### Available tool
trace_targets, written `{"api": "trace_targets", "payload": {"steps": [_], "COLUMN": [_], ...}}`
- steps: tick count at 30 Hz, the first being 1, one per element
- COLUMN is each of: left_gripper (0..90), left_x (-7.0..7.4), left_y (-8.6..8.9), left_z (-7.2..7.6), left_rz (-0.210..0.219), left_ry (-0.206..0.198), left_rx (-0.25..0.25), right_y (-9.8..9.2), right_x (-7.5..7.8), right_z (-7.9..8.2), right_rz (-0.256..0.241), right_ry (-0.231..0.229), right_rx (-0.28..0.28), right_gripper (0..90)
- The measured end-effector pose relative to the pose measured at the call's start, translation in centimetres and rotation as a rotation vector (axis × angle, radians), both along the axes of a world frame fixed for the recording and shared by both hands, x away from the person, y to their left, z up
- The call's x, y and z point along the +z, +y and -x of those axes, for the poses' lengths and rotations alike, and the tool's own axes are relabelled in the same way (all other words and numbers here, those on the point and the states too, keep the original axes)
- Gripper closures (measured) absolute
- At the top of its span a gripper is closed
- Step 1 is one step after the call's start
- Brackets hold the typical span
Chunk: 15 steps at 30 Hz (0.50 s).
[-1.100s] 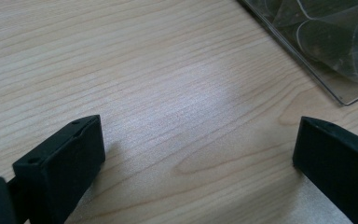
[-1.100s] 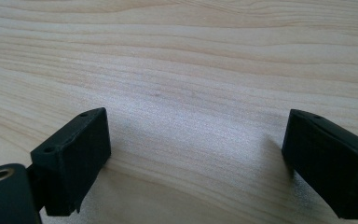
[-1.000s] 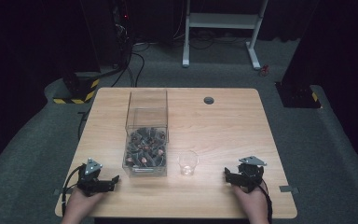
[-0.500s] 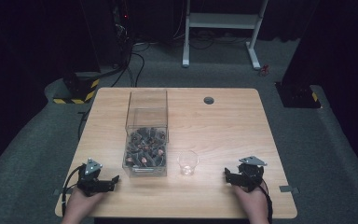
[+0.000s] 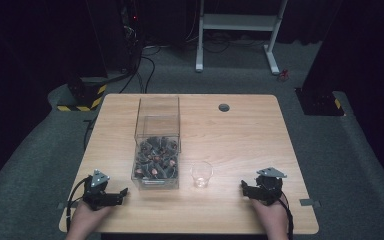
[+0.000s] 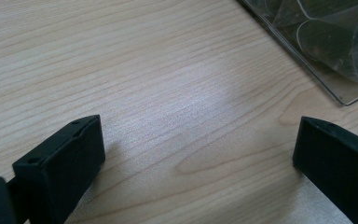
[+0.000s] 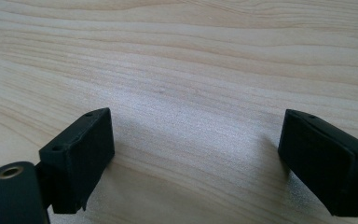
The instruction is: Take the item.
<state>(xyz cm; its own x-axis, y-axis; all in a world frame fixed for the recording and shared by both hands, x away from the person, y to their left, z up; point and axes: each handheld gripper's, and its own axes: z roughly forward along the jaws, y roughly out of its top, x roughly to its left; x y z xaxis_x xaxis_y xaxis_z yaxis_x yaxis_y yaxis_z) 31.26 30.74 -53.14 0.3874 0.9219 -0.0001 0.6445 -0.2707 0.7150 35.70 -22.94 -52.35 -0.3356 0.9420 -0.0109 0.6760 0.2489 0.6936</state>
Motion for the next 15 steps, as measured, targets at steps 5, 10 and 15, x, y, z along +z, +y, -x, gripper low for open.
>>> {"api": "trace_targets", "payload": {"steps": [5,10,15], "left_gripper": [2.4,2.4,2.4], "left_x": [0.00,0.00,0.00], "left_y": [0.00,0.01,0.00], "left_z": [0.00,0.00,0.00], "left_rz": [0.000,-0.001,0.000], "left_ry": [0.000,0.000,0.000], "left_rx": [0.000,0.000,0.000], "right_y": [-0.02,-0.03,0.08], "right_x": [0.12,0.23,0.40], "right_z": [0.12,0.33,0.49], "right_rz": [-0.005,-0.012,-0.026], "right_ry": [-0.010,-0.013,-0.018], "right_rx": [0.005,0.014,0.026], "right_gripper": [11.5,12.7,13.7]}}
